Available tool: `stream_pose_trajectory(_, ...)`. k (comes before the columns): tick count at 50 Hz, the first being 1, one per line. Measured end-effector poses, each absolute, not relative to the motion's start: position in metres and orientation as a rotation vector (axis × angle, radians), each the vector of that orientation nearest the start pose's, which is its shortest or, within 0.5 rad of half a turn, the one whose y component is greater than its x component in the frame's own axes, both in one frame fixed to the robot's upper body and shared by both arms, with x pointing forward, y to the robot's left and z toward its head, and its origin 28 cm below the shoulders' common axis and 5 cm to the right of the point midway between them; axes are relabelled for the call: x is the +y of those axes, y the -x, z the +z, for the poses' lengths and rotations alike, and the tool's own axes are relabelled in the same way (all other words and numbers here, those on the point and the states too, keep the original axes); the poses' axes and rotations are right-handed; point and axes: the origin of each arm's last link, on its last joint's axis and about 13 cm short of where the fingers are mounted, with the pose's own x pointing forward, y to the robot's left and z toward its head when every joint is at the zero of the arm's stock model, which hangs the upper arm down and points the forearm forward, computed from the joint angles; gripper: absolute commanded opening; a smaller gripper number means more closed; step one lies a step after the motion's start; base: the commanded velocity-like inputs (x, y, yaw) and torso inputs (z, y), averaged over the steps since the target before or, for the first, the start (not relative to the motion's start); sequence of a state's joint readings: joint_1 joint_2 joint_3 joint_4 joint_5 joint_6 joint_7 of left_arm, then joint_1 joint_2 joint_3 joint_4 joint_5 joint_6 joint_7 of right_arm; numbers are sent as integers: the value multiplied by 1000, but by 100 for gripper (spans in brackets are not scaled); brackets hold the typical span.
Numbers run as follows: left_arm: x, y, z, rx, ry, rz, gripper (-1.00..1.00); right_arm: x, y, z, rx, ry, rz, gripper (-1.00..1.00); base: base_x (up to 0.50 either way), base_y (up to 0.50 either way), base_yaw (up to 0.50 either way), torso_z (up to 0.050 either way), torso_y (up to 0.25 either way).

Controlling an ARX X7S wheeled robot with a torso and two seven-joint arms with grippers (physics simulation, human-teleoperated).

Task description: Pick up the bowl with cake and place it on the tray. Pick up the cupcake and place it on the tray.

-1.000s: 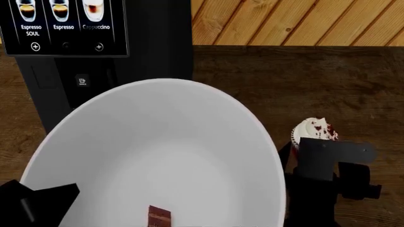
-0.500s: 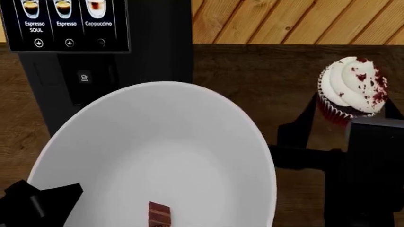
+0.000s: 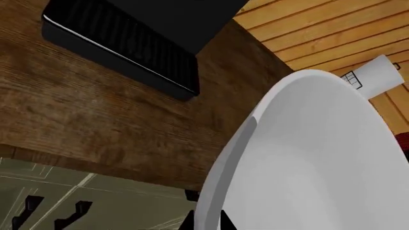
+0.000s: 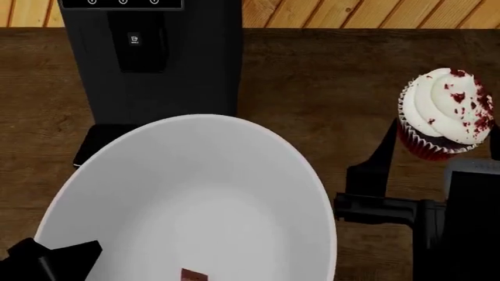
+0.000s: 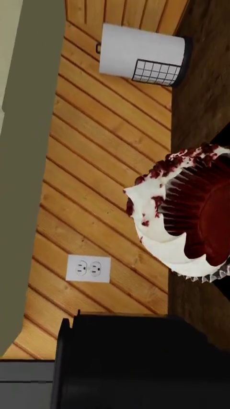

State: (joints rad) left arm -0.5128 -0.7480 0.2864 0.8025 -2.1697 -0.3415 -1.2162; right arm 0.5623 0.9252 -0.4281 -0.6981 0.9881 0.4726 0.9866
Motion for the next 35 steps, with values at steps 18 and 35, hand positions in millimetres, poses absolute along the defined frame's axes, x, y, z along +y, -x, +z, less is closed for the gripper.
stream_pose_trajectory(18, 226, -163, 236, 445, 770, -126, -100, -138, -206, 211, -220, 86, -121, -100, 0, 0, 0, 1, 0)
stream_pose_trajectory(35, 236, -163, 228, 401, 816, -27, -100, -138, -205, 211, -207, 58, -90, -100, 0, 0, 0, 0, 1)
